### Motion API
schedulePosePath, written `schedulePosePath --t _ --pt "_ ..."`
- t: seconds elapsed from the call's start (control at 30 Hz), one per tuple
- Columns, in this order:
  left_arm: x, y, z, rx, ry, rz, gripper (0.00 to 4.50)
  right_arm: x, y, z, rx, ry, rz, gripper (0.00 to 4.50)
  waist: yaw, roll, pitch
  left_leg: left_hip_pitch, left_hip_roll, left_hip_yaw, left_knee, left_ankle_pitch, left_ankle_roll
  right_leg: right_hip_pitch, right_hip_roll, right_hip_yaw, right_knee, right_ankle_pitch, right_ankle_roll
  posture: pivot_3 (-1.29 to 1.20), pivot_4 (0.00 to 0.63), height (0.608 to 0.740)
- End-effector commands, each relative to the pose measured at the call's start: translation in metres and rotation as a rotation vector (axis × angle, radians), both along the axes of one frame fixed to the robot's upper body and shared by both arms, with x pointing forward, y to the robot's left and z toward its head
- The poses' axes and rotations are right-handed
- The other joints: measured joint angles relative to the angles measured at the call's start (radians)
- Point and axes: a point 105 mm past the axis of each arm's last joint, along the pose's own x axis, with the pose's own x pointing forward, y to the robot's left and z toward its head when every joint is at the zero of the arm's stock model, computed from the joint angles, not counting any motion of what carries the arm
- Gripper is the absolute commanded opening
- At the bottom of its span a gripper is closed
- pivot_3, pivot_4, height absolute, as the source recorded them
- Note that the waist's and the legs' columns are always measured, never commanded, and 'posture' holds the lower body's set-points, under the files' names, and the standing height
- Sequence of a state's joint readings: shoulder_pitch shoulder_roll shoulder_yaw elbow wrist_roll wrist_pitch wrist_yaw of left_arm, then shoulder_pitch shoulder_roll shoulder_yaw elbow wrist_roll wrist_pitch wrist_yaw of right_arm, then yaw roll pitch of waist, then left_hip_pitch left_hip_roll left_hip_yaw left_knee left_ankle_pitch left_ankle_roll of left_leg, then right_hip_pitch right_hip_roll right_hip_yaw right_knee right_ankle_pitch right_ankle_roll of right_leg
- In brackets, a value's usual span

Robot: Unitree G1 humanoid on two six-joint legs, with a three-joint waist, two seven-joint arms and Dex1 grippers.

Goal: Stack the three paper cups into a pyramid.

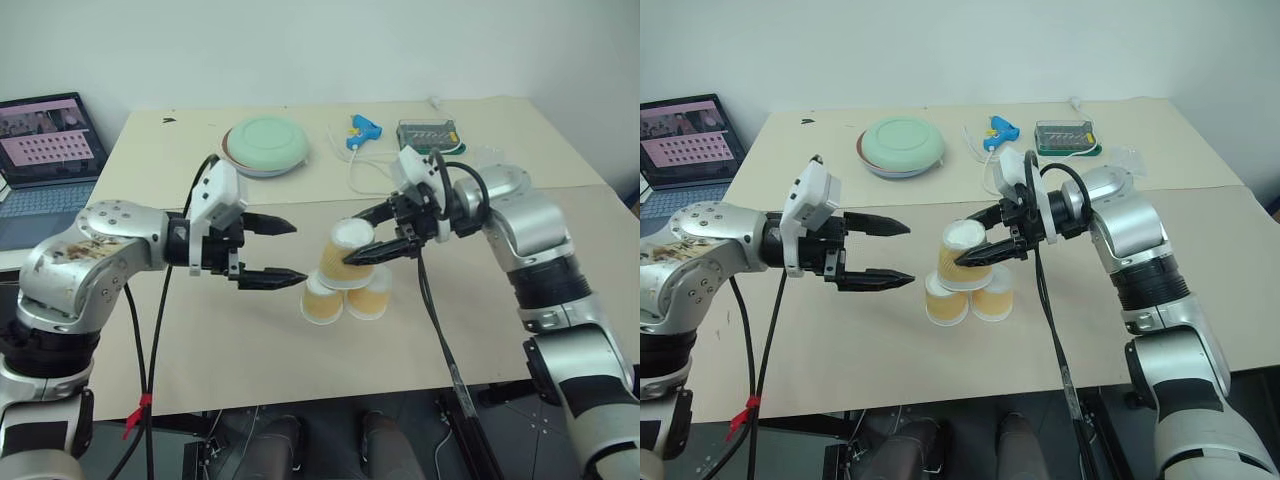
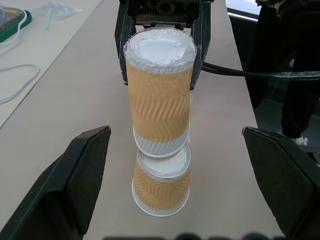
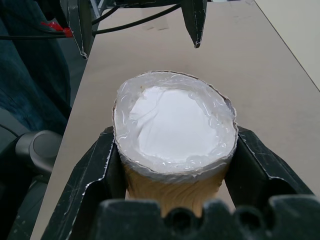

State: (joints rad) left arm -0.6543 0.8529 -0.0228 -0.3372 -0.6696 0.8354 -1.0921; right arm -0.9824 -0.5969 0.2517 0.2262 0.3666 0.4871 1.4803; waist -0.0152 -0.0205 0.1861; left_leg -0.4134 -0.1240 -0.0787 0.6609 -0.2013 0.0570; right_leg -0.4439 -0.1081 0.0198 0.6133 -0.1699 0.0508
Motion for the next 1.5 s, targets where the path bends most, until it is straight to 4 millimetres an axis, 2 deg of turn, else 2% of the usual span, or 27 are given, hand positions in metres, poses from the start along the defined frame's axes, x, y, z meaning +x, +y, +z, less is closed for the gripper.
schedulePosePath --t 0.03,0.07,0.17,0.4,0.53,0.73,0.8,0.9,0.93,1.0,1.07,1.13,1.23,1.3,1.37,1.5 --pt "-0.004 0.001 0.009 0.003 -0.040 -0.004 4.50 -0.001 0.000 0.010 0.007 -0.041 0.012 3.41 0.000 0.000 0.000 0.000 0.000 0.000 0.000 0.000 0.000 0.000 0.000 0.000 0.000 0.000 0.000 0.00 0.150 0.740" --pt "-0.003 0.001 0.009 0.002 -0.039 -0.004 4.50 0.000 0.000 0.010 0.009 -0.044 0.007 3.50 0.000 0.000 0.000 0.000 0.000 0.000 0.000 0.000 0.000 0.000 0.000 0.000 0.000 0.000 0.000 0.00 0.150 0.740" --pt "-0.003 0.001 0.009 0.001 -0.038 -0.004 4.50 0.001 0.000 0.012 0.014 -0.052 0.001 4.45 0.000 0.000 0.000 0.000 0.000 0.000 0.000 0.000 0.000 0.000 0.000 0.000 0.000 0.000 0.000 0.00 0.150 0.740" --pt "-0.002 0.000 0.008 0.002 -0.038 -0.005 4.50 -0.002 -0.003 0.024 0.034 -0.081 0.005 4.45 0.000 0.000 0.000 0.000 0.000 0.000 0.000 0.000 0.000 0.000 0.000 0.000 0.000 0.000 0.000 0.00 0.150 0.740" --pt "-0.002 0.000 0.008 0.000 -0.037 -0.006 4.50 -0.011 -0.003 0.038 0.052 -0.110 0.030 4.45 0.000 0.000 0.000 0.000 0.000 0.000 0.000 0.000 0.000 0.000 0.000 0.000 0.000 0.000 0.000 0.00 0.150 0.740" --pt "-0.001 -0.001 0.008 -0.003 -0.036 -0.010 4.50 -0.034 -0.002 0.074 0.095 -0.216 0.069 4.45 0.000 0.000 0.000 0.000 0.000 0.000 0.000 0.000 0.000 -0.001 0.000 0.000 0.001 0.000 0.000 0.00 0.150 0.740" --pt "0.000 -0.001 0.008 -0.006 -0.038 -0.007 4.50 -0.037 -0.003 0.083 0.108 -0.248 0.060 4.45 0.000 0.000 0.000 0.000 0.000 0.000 0.000 0.000 0.000 -0.001 0.000 0.000 0.001 0.000 0.000 0.00 0.150 0.740" --pt "0.003 0.000 0.009 -0.026 -0.043 0.020 4.50 -0.037 -0.010 0.107 0.196 -0.279 -0.017 4.45 0.001 0.000 0.000 0.000 0.000 0.000 0.000 0.000 0.000 -0.001 0.000 0.000 0.000 0.000 0.000 0.00 0.150 0.740" --pt "0.007 0.003 0.009 -0.053 -0.041 0.061 4.50 -0.033 -0.017 0.115 0.233 -0.295 -0.083 4.45 0.001 0.000 0.000 0.000 0.000 0.000 0.000 0.000 0.000 -0.001 0.000 0.000 0.000 0.000 0.000 0.00 0.150 0.740" --pt "0.027 0.021 0.007 -0.125 -0.060 0.244 4.50 -0.012 -0.045 0.121 0.286 -0.362 -0.329 4.45 0.004 0.000 0.000 0.000 0.000 0.000 0.000 0.000 0.000 -0.001 0.000 0.000 0.000 0.000 0.000 0.00 0.150 0.740" --pt "0.042 0.040 0.004 -0.183 -0.087 0.420 4.50 0.004 -0.077 0.121 0.328 -0.351 -0.557 4.45 0.009 0.000 0.000 0.000 0.000 -0.001 0.000 0.000 0.000 0.000 -0.001 0.000 0.000 0.000 0.000 0.00 0.150 0.740" --pt "0.050 0.053 0.000 -0.237 -0.077 0.542 4.50 0.010 -0.100 0.115 0.341 -0.357 -0.698 4.45 0.014 0.000 0.000 0.000 0.000 0.000 0.000 0.000 0.000 0.000 -0.001 0.000 0.000 0.000 0.000 0.00 0.150 0.740" --pt "0.057 0.081 -0.013 -0.314 -0.078 0.769 4.50 0.016 -0.156 0.088 0.325 -0.340 -0.996 4.45 0.022 -0.001 -0.001 -0.001 0.000 0.000 -0.001 0.000 0.000 0.000 -0.001 0.000 -0.001 0.001 -0.001 0.00 0.150 0.740" --pt "0.061 0.100 -0.013 -0.399 -0.095 0.915 4.50 0.021 -0.186 0.058 0.225 -0.343 -1.176 4.45 0.027 -0.001 -0.001 -0.001 0.000 0.000 -0.001 0.000 0.000 -0.001 -0.001 0.001 0.000 0.001 -0.001 0.00 0.150 0.740" --pt "0.063 0.110 -0.012 -0.446 -0.107 0.995 4.50 0.023 -0.197 0.042 0.192 -0.334 -1.247 4.45 0.028 -0.001 -0.001 -0.001 0.000 0.000 0.000 0.000 0.000 -0.001 -0.002 0.001 0.001 0.001 -0.001 0.00 0.150 0.740" --pt "0.067 0.119 -0.008 -0.468 -0.154 1.076 4.50 0.027 -0.201 0.017 0.167 -0.311 -1.321 4.45 0.019 0.000 -0.001 0.002 0.001 0.003 0.000 0.001 -0.001 0.002 -0.001 0.003 0.001 0.002 -0.001 0.00 0.150 0.740"
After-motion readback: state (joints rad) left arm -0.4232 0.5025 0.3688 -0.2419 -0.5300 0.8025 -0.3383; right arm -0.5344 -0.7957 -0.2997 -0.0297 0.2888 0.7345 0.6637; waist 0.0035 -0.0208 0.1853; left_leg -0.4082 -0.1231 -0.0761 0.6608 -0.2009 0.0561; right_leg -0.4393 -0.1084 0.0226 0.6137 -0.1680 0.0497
